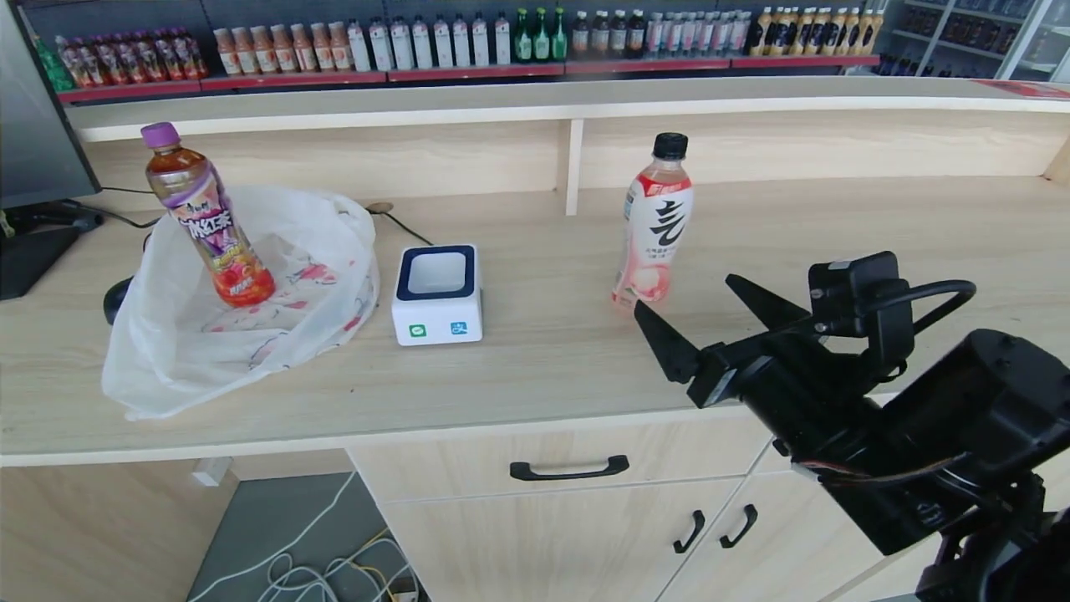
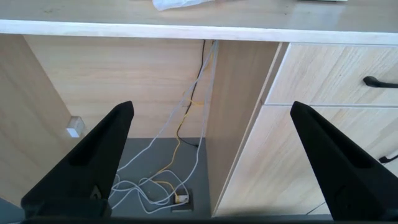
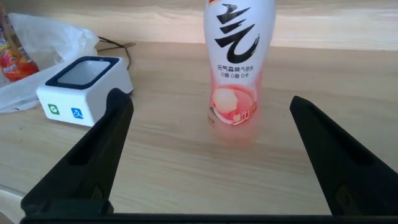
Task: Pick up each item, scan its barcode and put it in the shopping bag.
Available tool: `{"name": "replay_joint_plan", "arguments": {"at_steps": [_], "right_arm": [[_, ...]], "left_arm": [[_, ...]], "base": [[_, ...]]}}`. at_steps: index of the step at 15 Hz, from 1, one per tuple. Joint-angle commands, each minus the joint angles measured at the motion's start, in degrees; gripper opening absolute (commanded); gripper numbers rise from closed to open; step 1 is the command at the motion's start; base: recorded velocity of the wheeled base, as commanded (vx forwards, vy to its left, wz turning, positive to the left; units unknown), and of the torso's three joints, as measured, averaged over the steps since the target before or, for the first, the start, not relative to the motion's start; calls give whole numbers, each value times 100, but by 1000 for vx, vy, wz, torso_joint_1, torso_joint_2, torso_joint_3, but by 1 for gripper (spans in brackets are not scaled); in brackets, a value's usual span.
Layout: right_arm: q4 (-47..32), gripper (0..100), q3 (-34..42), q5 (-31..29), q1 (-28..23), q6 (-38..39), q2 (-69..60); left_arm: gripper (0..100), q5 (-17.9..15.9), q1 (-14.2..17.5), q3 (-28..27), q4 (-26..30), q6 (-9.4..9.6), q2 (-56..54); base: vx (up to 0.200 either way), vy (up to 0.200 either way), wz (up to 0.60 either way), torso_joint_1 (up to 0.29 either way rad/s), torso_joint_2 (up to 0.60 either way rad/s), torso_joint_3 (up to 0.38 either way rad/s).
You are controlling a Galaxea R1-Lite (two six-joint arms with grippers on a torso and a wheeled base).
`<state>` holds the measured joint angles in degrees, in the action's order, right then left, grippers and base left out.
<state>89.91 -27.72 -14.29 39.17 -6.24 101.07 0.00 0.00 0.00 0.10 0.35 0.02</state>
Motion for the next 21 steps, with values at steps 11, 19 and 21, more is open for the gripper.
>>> {"name": "replay_joint_plan", "arguments": {"at_steps": [11,19,21], "right_arm": [[-993,100,-1508,181,-612,-53,475],[-1283,100,-2457,207,-806,-53,1266],[-1291,100,-2589,207,-832,-61,1433]], "left_arm": [[100,0,0,0,-1,0,6],[100,0,0,0,-1,0,6],[100,0,0,0,-1,0,6]], "base": [[0,0,0,0,0,0],[0,0,0,0,0,0],[0,0,0,0,0,0]]}}
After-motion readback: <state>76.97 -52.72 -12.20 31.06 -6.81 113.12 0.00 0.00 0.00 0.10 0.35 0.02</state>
